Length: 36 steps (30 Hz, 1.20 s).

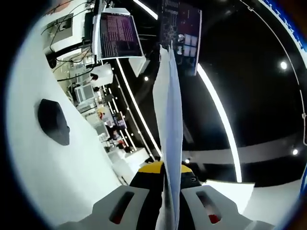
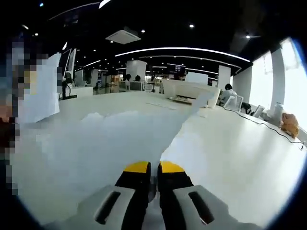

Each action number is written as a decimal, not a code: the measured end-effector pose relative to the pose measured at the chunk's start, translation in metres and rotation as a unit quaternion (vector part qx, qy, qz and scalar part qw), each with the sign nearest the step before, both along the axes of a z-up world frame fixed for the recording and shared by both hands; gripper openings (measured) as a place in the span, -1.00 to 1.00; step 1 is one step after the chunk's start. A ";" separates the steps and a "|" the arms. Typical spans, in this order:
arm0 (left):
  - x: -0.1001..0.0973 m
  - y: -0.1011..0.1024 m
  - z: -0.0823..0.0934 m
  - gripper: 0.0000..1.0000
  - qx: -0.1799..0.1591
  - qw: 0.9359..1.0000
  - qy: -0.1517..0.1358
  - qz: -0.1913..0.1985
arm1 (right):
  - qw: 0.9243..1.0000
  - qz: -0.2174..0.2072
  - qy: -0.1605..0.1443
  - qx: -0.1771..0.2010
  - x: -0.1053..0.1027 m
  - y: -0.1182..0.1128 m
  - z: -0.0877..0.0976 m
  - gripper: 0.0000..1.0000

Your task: Organize the stack of printing papers by aligning and flattening the scattered papers on the table

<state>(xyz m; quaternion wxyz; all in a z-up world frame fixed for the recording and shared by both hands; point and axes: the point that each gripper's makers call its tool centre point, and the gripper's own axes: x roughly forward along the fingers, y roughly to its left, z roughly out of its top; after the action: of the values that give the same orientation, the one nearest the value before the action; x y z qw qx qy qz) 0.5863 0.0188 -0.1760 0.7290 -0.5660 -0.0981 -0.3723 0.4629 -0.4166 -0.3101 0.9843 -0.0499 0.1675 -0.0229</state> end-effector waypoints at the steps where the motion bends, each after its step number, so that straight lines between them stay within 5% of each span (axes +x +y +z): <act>1: 0.000 -0.001 0.001 -0.88 0.001 1.000 -0.001 0.000 | 1.000 -0.001 0.000 0.000 0.000 0.000 0.000 -1.00; 18: -0.012 -0.003 0.011 -0.88 -0.008 1.000 -0.007 -0.004 | 1.000 -0.009 0.005 0.000 -0.003 -0.002 0.001 -1.00; 27: -0.014 -0.007 0.013 -0.88 -0.013 1.000 -0.006 -0.012 | 1.000 -0.001 -0.027 -0.004 -0.008 0.002 0.018 -1.00; 36: -0.016 -0.012 0.015 -0.88 -0.012 1.000 -0.005 -0.015 | 0.997 0.007 -0.065 0.050 -0.010 0.010 0.036 -1.00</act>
<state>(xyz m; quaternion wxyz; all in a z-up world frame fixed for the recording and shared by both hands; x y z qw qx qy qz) 0.5704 0.0073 -0.1612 0.7162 -0.5740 -0.0978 -0.3848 0.4526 -0.4066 -0.2739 0.9945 -0.0001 0.1039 -0.0110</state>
